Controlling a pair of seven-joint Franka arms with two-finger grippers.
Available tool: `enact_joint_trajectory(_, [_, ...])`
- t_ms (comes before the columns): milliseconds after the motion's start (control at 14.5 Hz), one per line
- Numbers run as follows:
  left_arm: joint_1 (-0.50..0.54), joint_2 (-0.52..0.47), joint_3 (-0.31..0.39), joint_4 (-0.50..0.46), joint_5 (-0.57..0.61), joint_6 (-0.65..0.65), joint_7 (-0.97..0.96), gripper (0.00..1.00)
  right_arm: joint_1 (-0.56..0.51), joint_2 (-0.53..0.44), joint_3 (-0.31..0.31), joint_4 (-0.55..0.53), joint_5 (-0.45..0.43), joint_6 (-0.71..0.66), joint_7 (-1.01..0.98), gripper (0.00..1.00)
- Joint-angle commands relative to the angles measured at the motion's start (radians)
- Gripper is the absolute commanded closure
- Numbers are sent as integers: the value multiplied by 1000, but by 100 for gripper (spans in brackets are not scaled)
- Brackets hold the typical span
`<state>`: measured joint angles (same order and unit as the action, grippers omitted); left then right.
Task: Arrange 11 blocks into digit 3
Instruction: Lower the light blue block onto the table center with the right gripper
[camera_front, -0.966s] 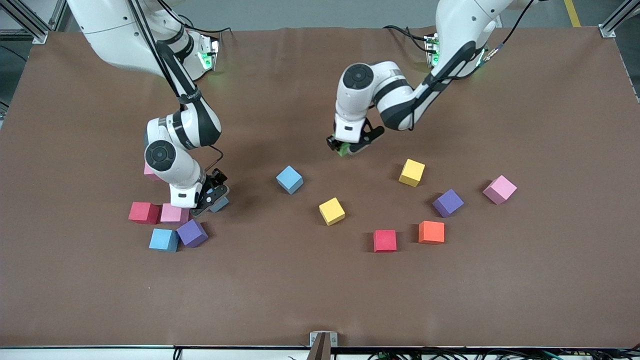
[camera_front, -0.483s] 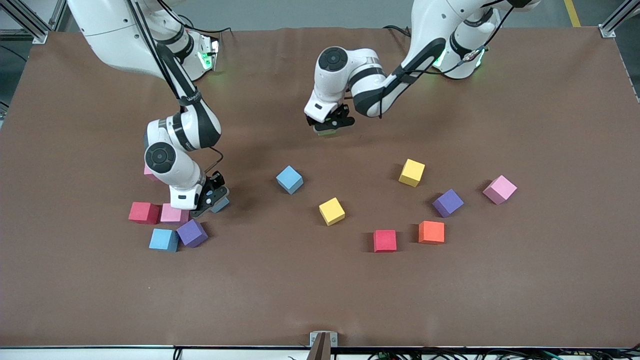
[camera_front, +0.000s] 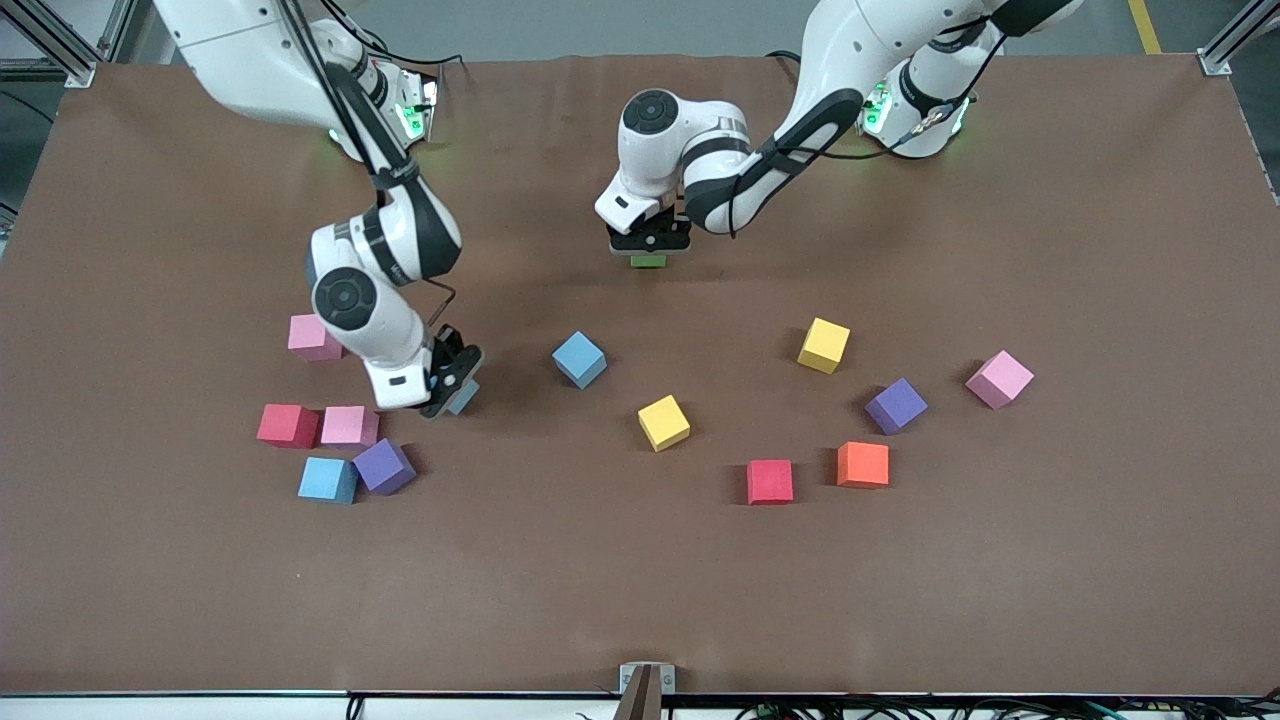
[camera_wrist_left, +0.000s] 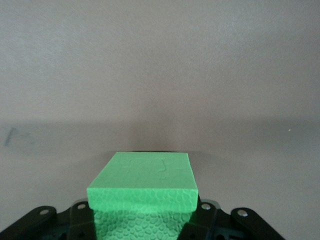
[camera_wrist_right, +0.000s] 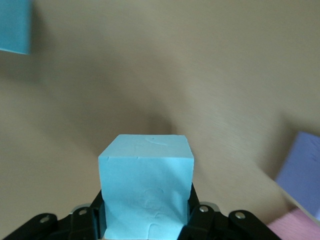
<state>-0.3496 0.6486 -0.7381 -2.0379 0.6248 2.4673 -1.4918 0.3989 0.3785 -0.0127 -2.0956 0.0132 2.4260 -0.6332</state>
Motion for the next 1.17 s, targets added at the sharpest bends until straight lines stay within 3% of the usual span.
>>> enact_joint_trajectory(0, [-11,48,-1,59,22,-4,7,74,79,-98,-4,-113,5,5,-64,69])
enact_joint_trajectory(345, [-23,54,2,64,22,-8,7,73,196,-171,-3,-243,5,31,-85,69])
enact_joint_trajectory(621, [-32,51,2,64,26,-22,8,73,290,-178,-3,-346,5,160,-86,69])
enact_joint_trajectory(1103, [-38,52,2,65,39,-62,41,74,367,-187,-1,-379,5,214,-86,69])
